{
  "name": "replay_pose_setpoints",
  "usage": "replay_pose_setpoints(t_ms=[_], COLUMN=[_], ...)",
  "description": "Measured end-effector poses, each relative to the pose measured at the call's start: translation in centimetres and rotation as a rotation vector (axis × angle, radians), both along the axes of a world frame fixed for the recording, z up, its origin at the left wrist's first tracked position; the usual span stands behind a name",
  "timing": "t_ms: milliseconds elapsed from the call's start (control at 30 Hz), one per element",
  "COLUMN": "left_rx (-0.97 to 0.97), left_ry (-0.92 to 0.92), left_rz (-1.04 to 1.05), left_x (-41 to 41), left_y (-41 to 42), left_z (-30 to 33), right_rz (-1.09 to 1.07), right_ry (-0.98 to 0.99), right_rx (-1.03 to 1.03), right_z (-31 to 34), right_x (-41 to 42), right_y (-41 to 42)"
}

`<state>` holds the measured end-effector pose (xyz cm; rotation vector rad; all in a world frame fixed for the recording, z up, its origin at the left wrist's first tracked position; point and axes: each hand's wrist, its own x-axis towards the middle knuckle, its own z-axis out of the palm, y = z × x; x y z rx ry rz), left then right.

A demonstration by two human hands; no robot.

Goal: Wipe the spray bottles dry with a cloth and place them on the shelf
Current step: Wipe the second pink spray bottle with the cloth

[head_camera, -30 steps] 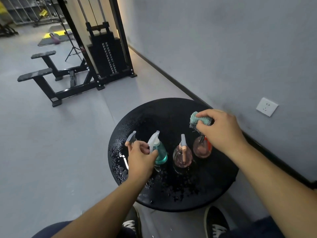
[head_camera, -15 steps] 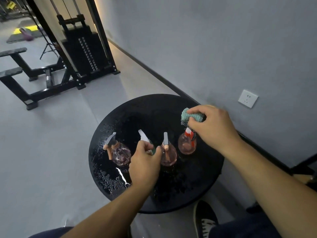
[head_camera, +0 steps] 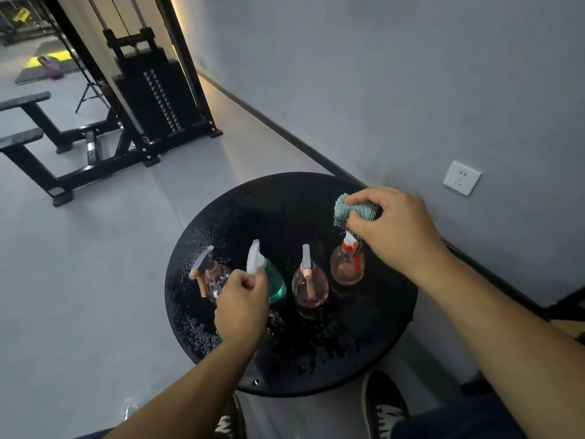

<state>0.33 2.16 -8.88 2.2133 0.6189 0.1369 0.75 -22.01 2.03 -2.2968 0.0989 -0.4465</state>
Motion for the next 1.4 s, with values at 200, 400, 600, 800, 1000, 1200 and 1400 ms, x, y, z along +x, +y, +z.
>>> replay_pose_setpoints(t_ms=[200,400,600,800,1000,1200,1400], left_rx=[-0.059,-0.123,-0.180,-0.372,-0.468,-0.433,-0.466], left_ry=[0.012,-0.059,-0.027,0.096,0.166,0.082,0.056], left_rz=[0.065,-0.202,-0.495,-0.634,-0.734,-0.686,-0.544], left_x=[-0.1,-2.0,0.6,3.7,5.4,5.0,3.9], left_y=[1.3,-0.1,-1.6,-3.3,-4.0,-3.5,-3.7], left_z=[0.1,-0.9,-1.7,-1.6,-1.9,-3.3,-3.6], right_rz=[0.011,0.035,0.038,0.039,0.033,0.010,0.021], right_ry=[-0.003,0.005,0.011,0.040,0.049,0.046,0.042], right_rx=[0.013,0.022,0.002,-0.005,-0.011,-0.020,-0.029], right_z=[0.1,0.0,-0.2,-0.8,-1.2,-1.1,-1.0], right_x=[-0.1,-0.1,0.1,0.3,0.7,0.7,0.6], right_y=[0.5,0.8,0.6,0.2,-0.5,-0.9,-0.9])
